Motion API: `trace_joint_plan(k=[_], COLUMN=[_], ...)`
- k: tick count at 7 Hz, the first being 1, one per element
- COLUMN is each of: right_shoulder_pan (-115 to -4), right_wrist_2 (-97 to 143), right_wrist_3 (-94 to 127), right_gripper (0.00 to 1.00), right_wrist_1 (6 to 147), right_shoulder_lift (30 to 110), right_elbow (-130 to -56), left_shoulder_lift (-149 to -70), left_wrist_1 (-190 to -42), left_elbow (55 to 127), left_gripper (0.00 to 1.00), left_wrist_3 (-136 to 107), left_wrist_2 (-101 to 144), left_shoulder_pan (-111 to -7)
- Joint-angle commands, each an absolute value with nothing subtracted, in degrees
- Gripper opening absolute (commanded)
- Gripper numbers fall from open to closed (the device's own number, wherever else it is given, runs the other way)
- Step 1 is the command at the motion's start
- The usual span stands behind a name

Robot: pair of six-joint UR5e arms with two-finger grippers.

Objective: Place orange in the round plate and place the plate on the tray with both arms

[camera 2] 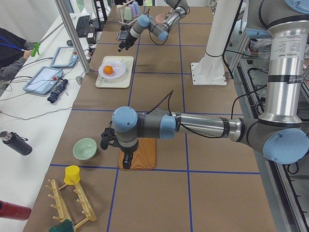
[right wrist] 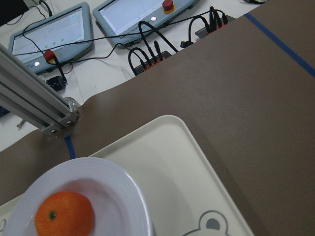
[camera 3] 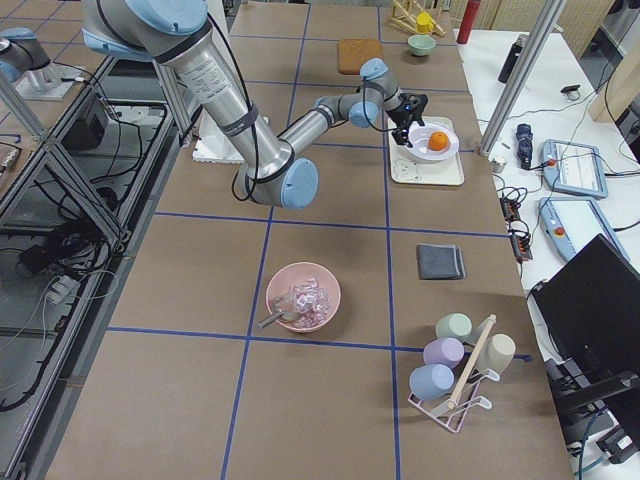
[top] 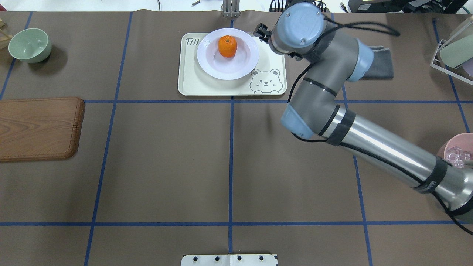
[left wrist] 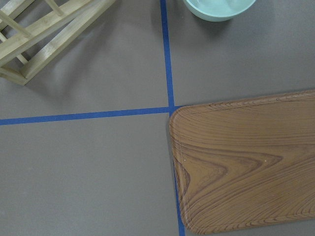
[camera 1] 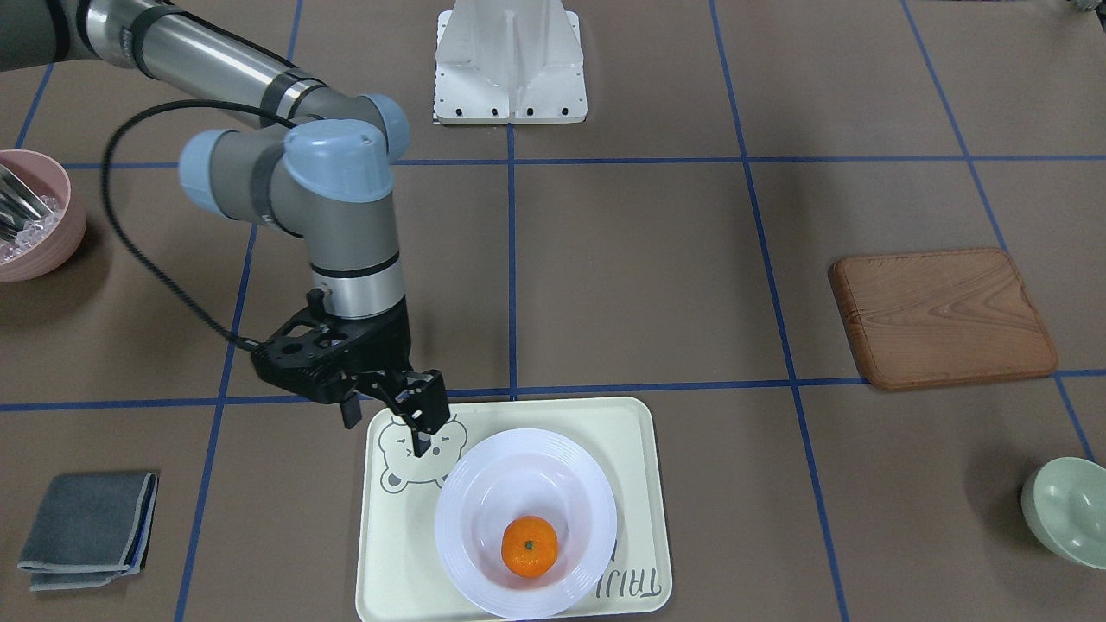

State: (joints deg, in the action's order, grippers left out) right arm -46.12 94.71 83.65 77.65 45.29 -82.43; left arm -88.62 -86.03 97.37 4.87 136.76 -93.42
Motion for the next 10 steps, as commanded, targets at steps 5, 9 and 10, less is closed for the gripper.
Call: trace_joint_plan(k=[5,9,10], right_shoulder_pan=[-77.4,-85.6,-85.5], right_wrist_2=[125.0,131.0,130.6], right_wrist_3=[13.8,1.0,-1.6], right_gripper=[1.0,1.0,1.0], right_wrist_1=[84.7,85.9,90.0], right_shoulder_lift=[65.8,87.8,90.2], right_elbow=[-84.6,-98.1,-101.7], left_shoulder_lift=[-80.9,-79.7,-79.7], left_wrist_1=[-86.0,-86.2,-86.2], left_elbow=[102.2,102.6,102.5], left_gripper=[0.98,0.98,0.98], left_wrist_3=[3.9,4.0,3.9], left_wrist_2=[135.6,134.0,134.0], left_shoulder_pan=[-94.0,-94.1,-94.1])
